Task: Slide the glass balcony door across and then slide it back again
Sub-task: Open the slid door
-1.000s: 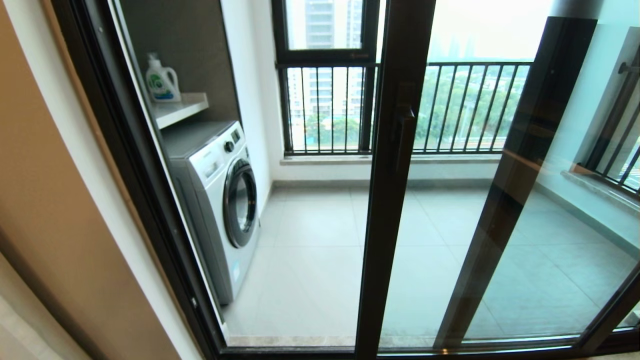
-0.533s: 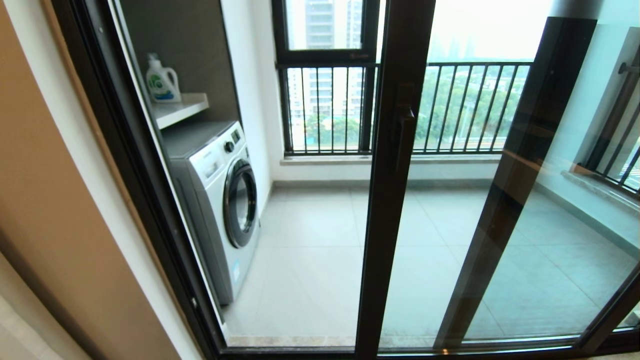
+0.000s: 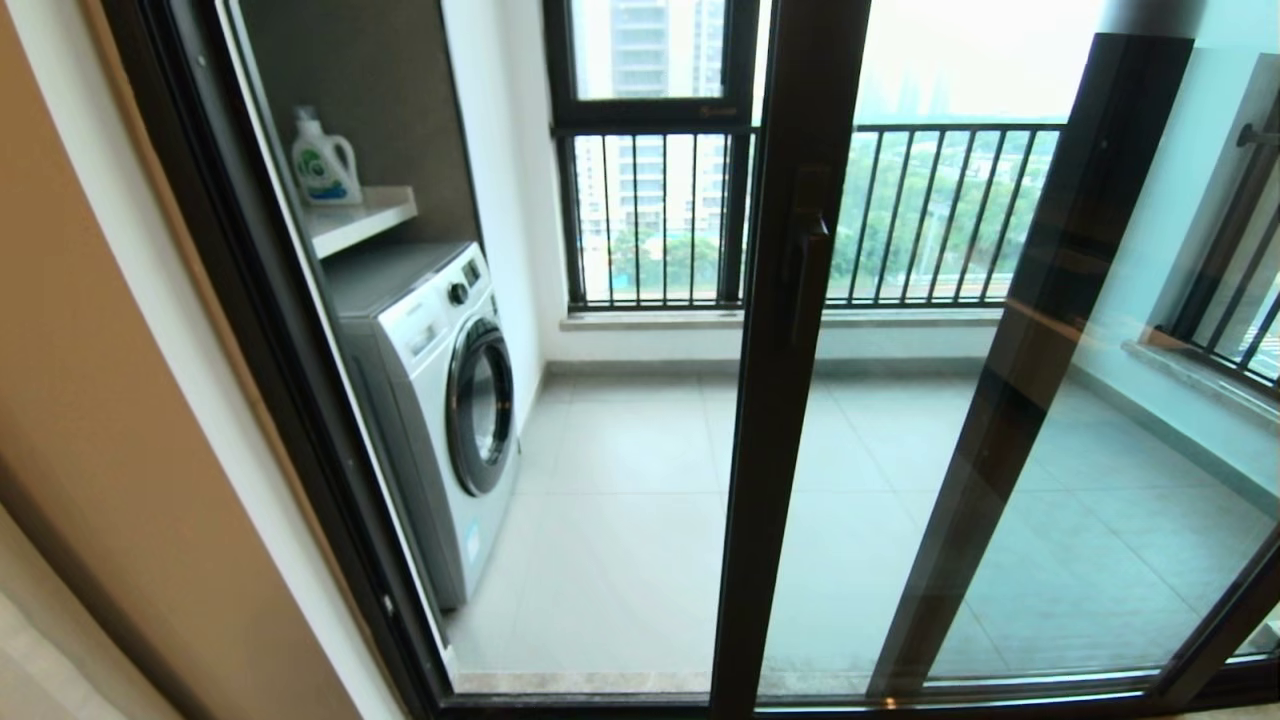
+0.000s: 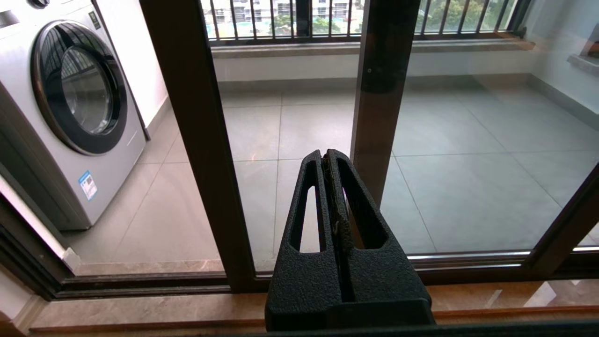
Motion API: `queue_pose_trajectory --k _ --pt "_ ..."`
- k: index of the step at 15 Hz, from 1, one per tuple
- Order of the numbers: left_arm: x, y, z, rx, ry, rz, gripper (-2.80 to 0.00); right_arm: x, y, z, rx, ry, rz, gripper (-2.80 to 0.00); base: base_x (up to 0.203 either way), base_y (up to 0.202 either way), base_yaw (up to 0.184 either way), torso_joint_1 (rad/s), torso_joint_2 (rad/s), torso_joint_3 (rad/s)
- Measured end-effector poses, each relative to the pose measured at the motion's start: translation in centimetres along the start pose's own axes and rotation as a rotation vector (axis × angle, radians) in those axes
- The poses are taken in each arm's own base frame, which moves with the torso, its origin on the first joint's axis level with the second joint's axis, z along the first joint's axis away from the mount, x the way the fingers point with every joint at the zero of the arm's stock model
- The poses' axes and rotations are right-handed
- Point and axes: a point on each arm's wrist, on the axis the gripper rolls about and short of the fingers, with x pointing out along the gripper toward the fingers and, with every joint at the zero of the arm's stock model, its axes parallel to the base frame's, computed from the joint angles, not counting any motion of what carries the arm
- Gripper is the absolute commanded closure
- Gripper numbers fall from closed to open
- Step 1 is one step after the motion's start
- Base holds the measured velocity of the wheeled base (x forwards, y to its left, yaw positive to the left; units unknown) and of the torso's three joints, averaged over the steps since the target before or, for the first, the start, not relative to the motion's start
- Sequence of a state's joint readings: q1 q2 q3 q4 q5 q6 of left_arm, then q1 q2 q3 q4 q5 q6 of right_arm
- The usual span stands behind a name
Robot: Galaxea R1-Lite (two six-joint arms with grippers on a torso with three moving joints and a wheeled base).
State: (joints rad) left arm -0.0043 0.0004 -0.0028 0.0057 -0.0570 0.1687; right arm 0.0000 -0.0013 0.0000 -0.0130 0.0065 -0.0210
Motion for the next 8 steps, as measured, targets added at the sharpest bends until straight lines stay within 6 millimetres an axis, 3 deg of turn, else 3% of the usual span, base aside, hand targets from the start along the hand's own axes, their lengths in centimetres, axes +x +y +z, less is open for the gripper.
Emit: queue_pose_trajectory --k 5,8 --pt "0.01 0.11 -0.02 -0.133 -0.001 0.052 0.0 0.0 0.0 0.0 0.001 0.0 0.001 0.0 0.0 0.0 0.0 0.0 0.0 0.0" --pt "0.0 0.11 -0.06 -0.125 0.003 0.054 0.0 0.0 0.0 0.0 0.001 0.0 0.0 0.0 0.0 0.0 0.0 0.0 0.0 0.0"
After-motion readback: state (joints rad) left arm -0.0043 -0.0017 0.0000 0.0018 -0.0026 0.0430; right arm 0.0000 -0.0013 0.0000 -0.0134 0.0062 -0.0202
